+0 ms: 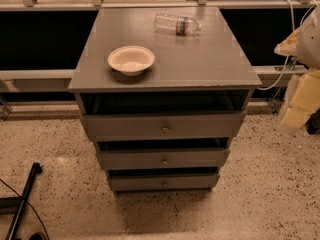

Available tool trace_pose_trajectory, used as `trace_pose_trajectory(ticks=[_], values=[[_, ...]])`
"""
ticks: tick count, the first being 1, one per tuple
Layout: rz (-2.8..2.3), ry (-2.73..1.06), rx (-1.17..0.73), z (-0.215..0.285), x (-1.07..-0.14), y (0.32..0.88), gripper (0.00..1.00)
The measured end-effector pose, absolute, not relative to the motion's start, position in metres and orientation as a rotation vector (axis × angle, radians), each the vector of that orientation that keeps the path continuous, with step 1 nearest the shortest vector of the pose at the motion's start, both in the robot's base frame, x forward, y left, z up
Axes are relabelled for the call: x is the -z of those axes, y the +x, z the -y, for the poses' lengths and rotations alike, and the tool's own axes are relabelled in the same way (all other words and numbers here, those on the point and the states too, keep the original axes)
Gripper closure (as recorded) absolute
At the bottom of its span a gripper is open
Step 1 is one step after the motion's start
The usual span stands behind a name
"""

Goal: Open bottom drawer

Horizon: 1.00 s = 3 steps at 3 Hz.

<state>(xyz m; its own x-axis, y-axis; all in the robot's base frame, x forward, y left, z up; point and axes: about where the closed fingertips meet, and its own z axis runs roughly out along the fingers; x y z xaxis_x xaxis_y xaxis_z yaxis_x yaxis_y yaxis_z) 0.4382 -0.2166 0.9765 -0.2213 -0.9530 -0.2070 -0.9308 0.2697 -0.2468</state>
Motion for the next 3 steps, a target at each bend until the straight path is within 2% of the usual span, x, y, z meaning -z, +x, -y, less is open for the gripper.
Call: trace_pose_trajectory(ticks=[2, 3], values=[[-2.177, -1.708, 0.05, 0.218, -0.955, 0.444, 0.0], [-2.09, -1.667, -0.142, 0.225, -0.879, 0.436, 0.0]])
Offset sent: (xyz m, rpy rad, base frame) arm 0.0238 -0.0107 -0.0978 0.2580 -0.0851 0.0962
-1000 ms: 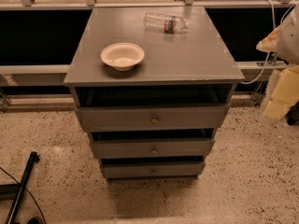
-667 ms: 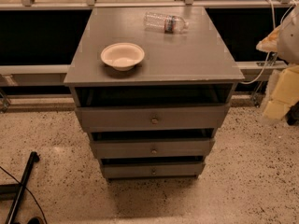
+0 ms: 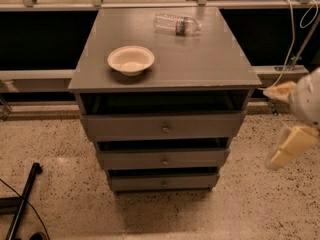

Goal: Open bottom drawer

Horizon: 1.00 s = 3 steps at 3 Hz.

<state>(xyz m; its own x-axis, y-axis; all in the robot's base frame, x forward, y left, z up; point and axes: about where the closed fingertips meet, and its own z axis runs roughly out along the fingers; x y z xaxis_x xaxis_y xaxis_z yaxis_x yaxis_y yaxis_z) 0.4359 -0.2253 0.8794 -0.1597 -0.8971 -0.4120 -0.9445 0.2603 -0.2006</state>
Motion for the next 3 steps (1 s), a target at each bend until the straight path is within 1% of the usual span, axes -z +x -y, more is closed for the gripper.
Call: trace_pose_trajectory(ticks=[2, 3], values=[[-1.994, -1.606, -0.13, 0.235, -0.868, 0.444, 0.0], [-1.917, -1.506, -0.202, 0.24, -0.83, 0.456, 0.0]])
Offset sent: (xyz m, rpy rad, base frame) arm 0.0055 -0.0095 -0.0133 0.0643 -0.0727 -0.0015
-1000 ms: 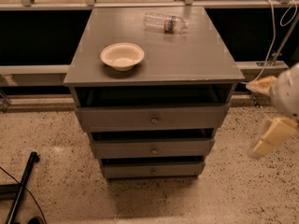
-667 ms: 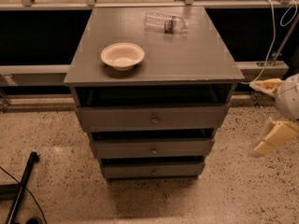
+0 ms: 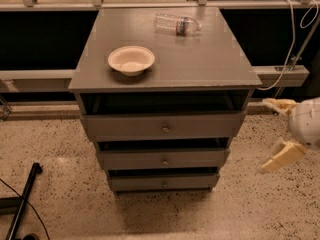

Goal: Open bottom drawer

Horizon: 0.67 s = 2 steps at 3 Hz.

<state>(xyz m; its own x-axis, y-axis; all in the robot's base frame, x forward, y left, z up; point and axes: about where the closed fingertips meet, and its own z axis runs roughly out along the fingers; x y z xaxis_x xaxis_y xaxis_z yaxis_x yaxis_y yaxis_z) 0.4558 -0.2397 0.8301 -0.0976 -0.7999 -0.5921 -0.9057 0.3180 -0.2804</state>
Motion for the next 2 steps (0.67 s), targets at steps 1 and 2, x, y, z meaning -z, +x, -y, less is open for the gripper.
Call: trace_pose_trajectory(ticks=[1, 2], values=[[-1.808, -1.3, -0.338, 0.237, -0.765, 0.465, 0.0], [-1.738, -1.201, -0.403, 0.238, -0.751, 0.463, 0.0]])
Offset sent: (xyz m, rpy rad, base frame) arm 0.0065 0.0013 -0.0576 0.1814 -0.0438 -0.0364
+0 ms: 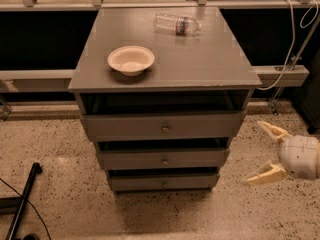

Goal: Open bottom drawer

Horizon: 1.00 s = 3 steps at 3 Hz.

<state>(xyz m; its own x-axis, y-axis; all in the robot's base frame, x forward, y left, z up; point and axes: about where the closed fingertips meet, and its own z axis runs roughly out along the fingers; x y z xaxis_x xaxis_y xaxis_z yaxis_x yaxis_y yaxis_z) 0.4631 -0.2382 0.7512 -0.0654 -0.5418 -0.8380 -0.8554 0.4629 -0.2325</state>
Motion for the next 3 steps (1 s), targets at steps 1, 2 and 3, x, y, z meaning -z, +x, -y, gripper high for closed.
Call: trace_pose_trajectory(ticks=[1, 2, 3], values=[[-1.739, -1.243, -0.42, 0.23, -0.742, 0.462, 0.0], [-1.602, -1.283, -0.561, 0.2, -0.72, 0.451, 0.0], [-1.441, -1.48, -0.627, 0.162, -0.65, 0.437, 0.0]])
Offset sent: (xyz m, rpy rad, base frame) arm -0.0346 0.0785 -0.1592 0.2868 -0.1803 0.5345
